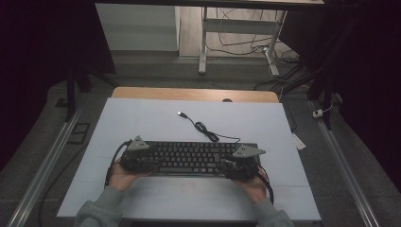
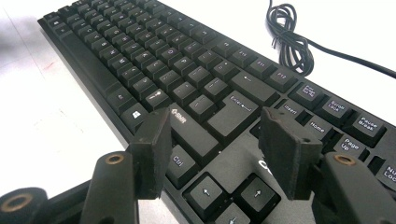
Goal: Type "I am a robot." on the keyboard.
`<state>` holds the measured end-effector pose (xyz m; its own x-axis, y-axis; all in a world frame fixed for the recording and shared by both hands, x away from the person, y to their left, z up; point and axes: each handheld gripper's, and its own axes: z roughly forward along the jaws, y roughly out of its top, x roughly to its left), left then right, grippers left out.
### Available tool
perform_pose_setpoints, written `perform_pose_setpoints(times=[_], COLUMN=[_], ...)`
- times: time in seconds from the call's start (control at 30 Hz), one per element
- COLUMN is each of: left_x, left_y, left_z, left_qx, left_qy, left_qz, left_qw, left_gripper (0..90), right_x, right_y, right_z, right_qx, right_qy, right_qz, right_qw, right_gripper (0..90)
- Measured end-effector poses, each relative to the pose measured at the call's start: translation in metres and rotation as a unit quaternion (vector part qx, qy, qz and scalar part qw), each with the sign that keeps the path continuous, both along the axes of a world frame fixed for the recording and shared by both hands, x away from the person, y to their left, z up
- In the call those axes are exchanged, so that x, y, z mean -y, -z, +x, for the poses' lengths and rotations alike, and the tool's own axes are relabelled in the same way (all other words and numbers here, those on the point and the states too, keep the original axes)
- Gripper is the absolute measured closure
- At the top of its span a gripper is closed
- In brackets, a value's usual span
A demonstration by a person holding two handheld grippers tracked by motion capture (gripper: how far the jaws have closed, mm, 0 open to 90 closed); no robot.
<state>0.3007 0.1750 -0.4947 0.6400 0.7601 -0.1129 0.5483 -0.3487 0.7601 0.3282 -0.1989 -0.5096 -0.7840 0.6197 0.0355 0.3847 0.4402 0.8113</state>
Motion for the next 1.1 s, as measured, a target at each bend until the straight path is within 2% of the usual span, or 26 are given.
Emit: perform_pose_setpoints(times=[0.53,0.63,0.7,0.77,0.8,0.83,0.87,0.9,1.03,1.1], left_x=[-0.015,-0.017,-0.018,-0.018,-0.019,-0.019,-0.019,-0.018,-0.019,-0.019], left_y=[0.012,0.013,0.014,0.015,0.015,0.016,0.017,0.017,0.02,0.021], left_z=[0.007,0.007,0.007,0.008,0.008,0.008,0.008,0.008,0.009,0.009], left_qx=[-0.013,-0.012,-0.011,-0.012,-0.014,-0.015,-0.016,-0.016,-0.017,-0.017], left_qy=[-0.028,-0.031,-0.03,-0.029,-0.028,-0.028,-0.027,-0.026,-0.026,-0.026], left_qz=[0.008,0.009,0.01,0.01,0.01,0.012,0.014,0.015,0.022,0.024], left_qw=[0.9995,0.9994,0.9995,0.9995,0.9994,0.9994,0.9994,0.9994,0.9993,0.9992], left_gripper=[50.2,55.7,63.0,65.4,70.3,70.3,75.5,75.5,86.7,88.7], right_x=[-0.001,-0.001,-0.001,-0.001,-0.001,-0.001,-0.002,-0.002,-0.002,-0.003], right_y=[0.001,0.001,0.002,0.002,0.002,0.002,0.002,0.002,0.003,0.003], right_z=[0.001,0.001,0.001,0.001,0.001,0.001,0.001,0.001,0.001,0.001], right_qx=[0.0,0.0,0.0,0.0,-0.001,-0.001,-0.002,-0.002,-0.004,-0.004], right_qy=[-0.001,-0.001,-0.002,-0.002,-0.002,-0.003,-0.002,-0.002,-0.003,-0.003], right_qz=[-0.011,-0.013,-0.014,-0.013,-0.014,-0.013,-0.014,-0.014,-0.014,-0.017], right_qw=[0.9999,0.9999,0.9999,0.9999,0.9999,0.9999,0.9999,0.9999,0.9999,0.9998], right_gripper=[44.3,44.2,44.2,44.2,44.2,44.2,44.2,44.2,44.0,44.0])
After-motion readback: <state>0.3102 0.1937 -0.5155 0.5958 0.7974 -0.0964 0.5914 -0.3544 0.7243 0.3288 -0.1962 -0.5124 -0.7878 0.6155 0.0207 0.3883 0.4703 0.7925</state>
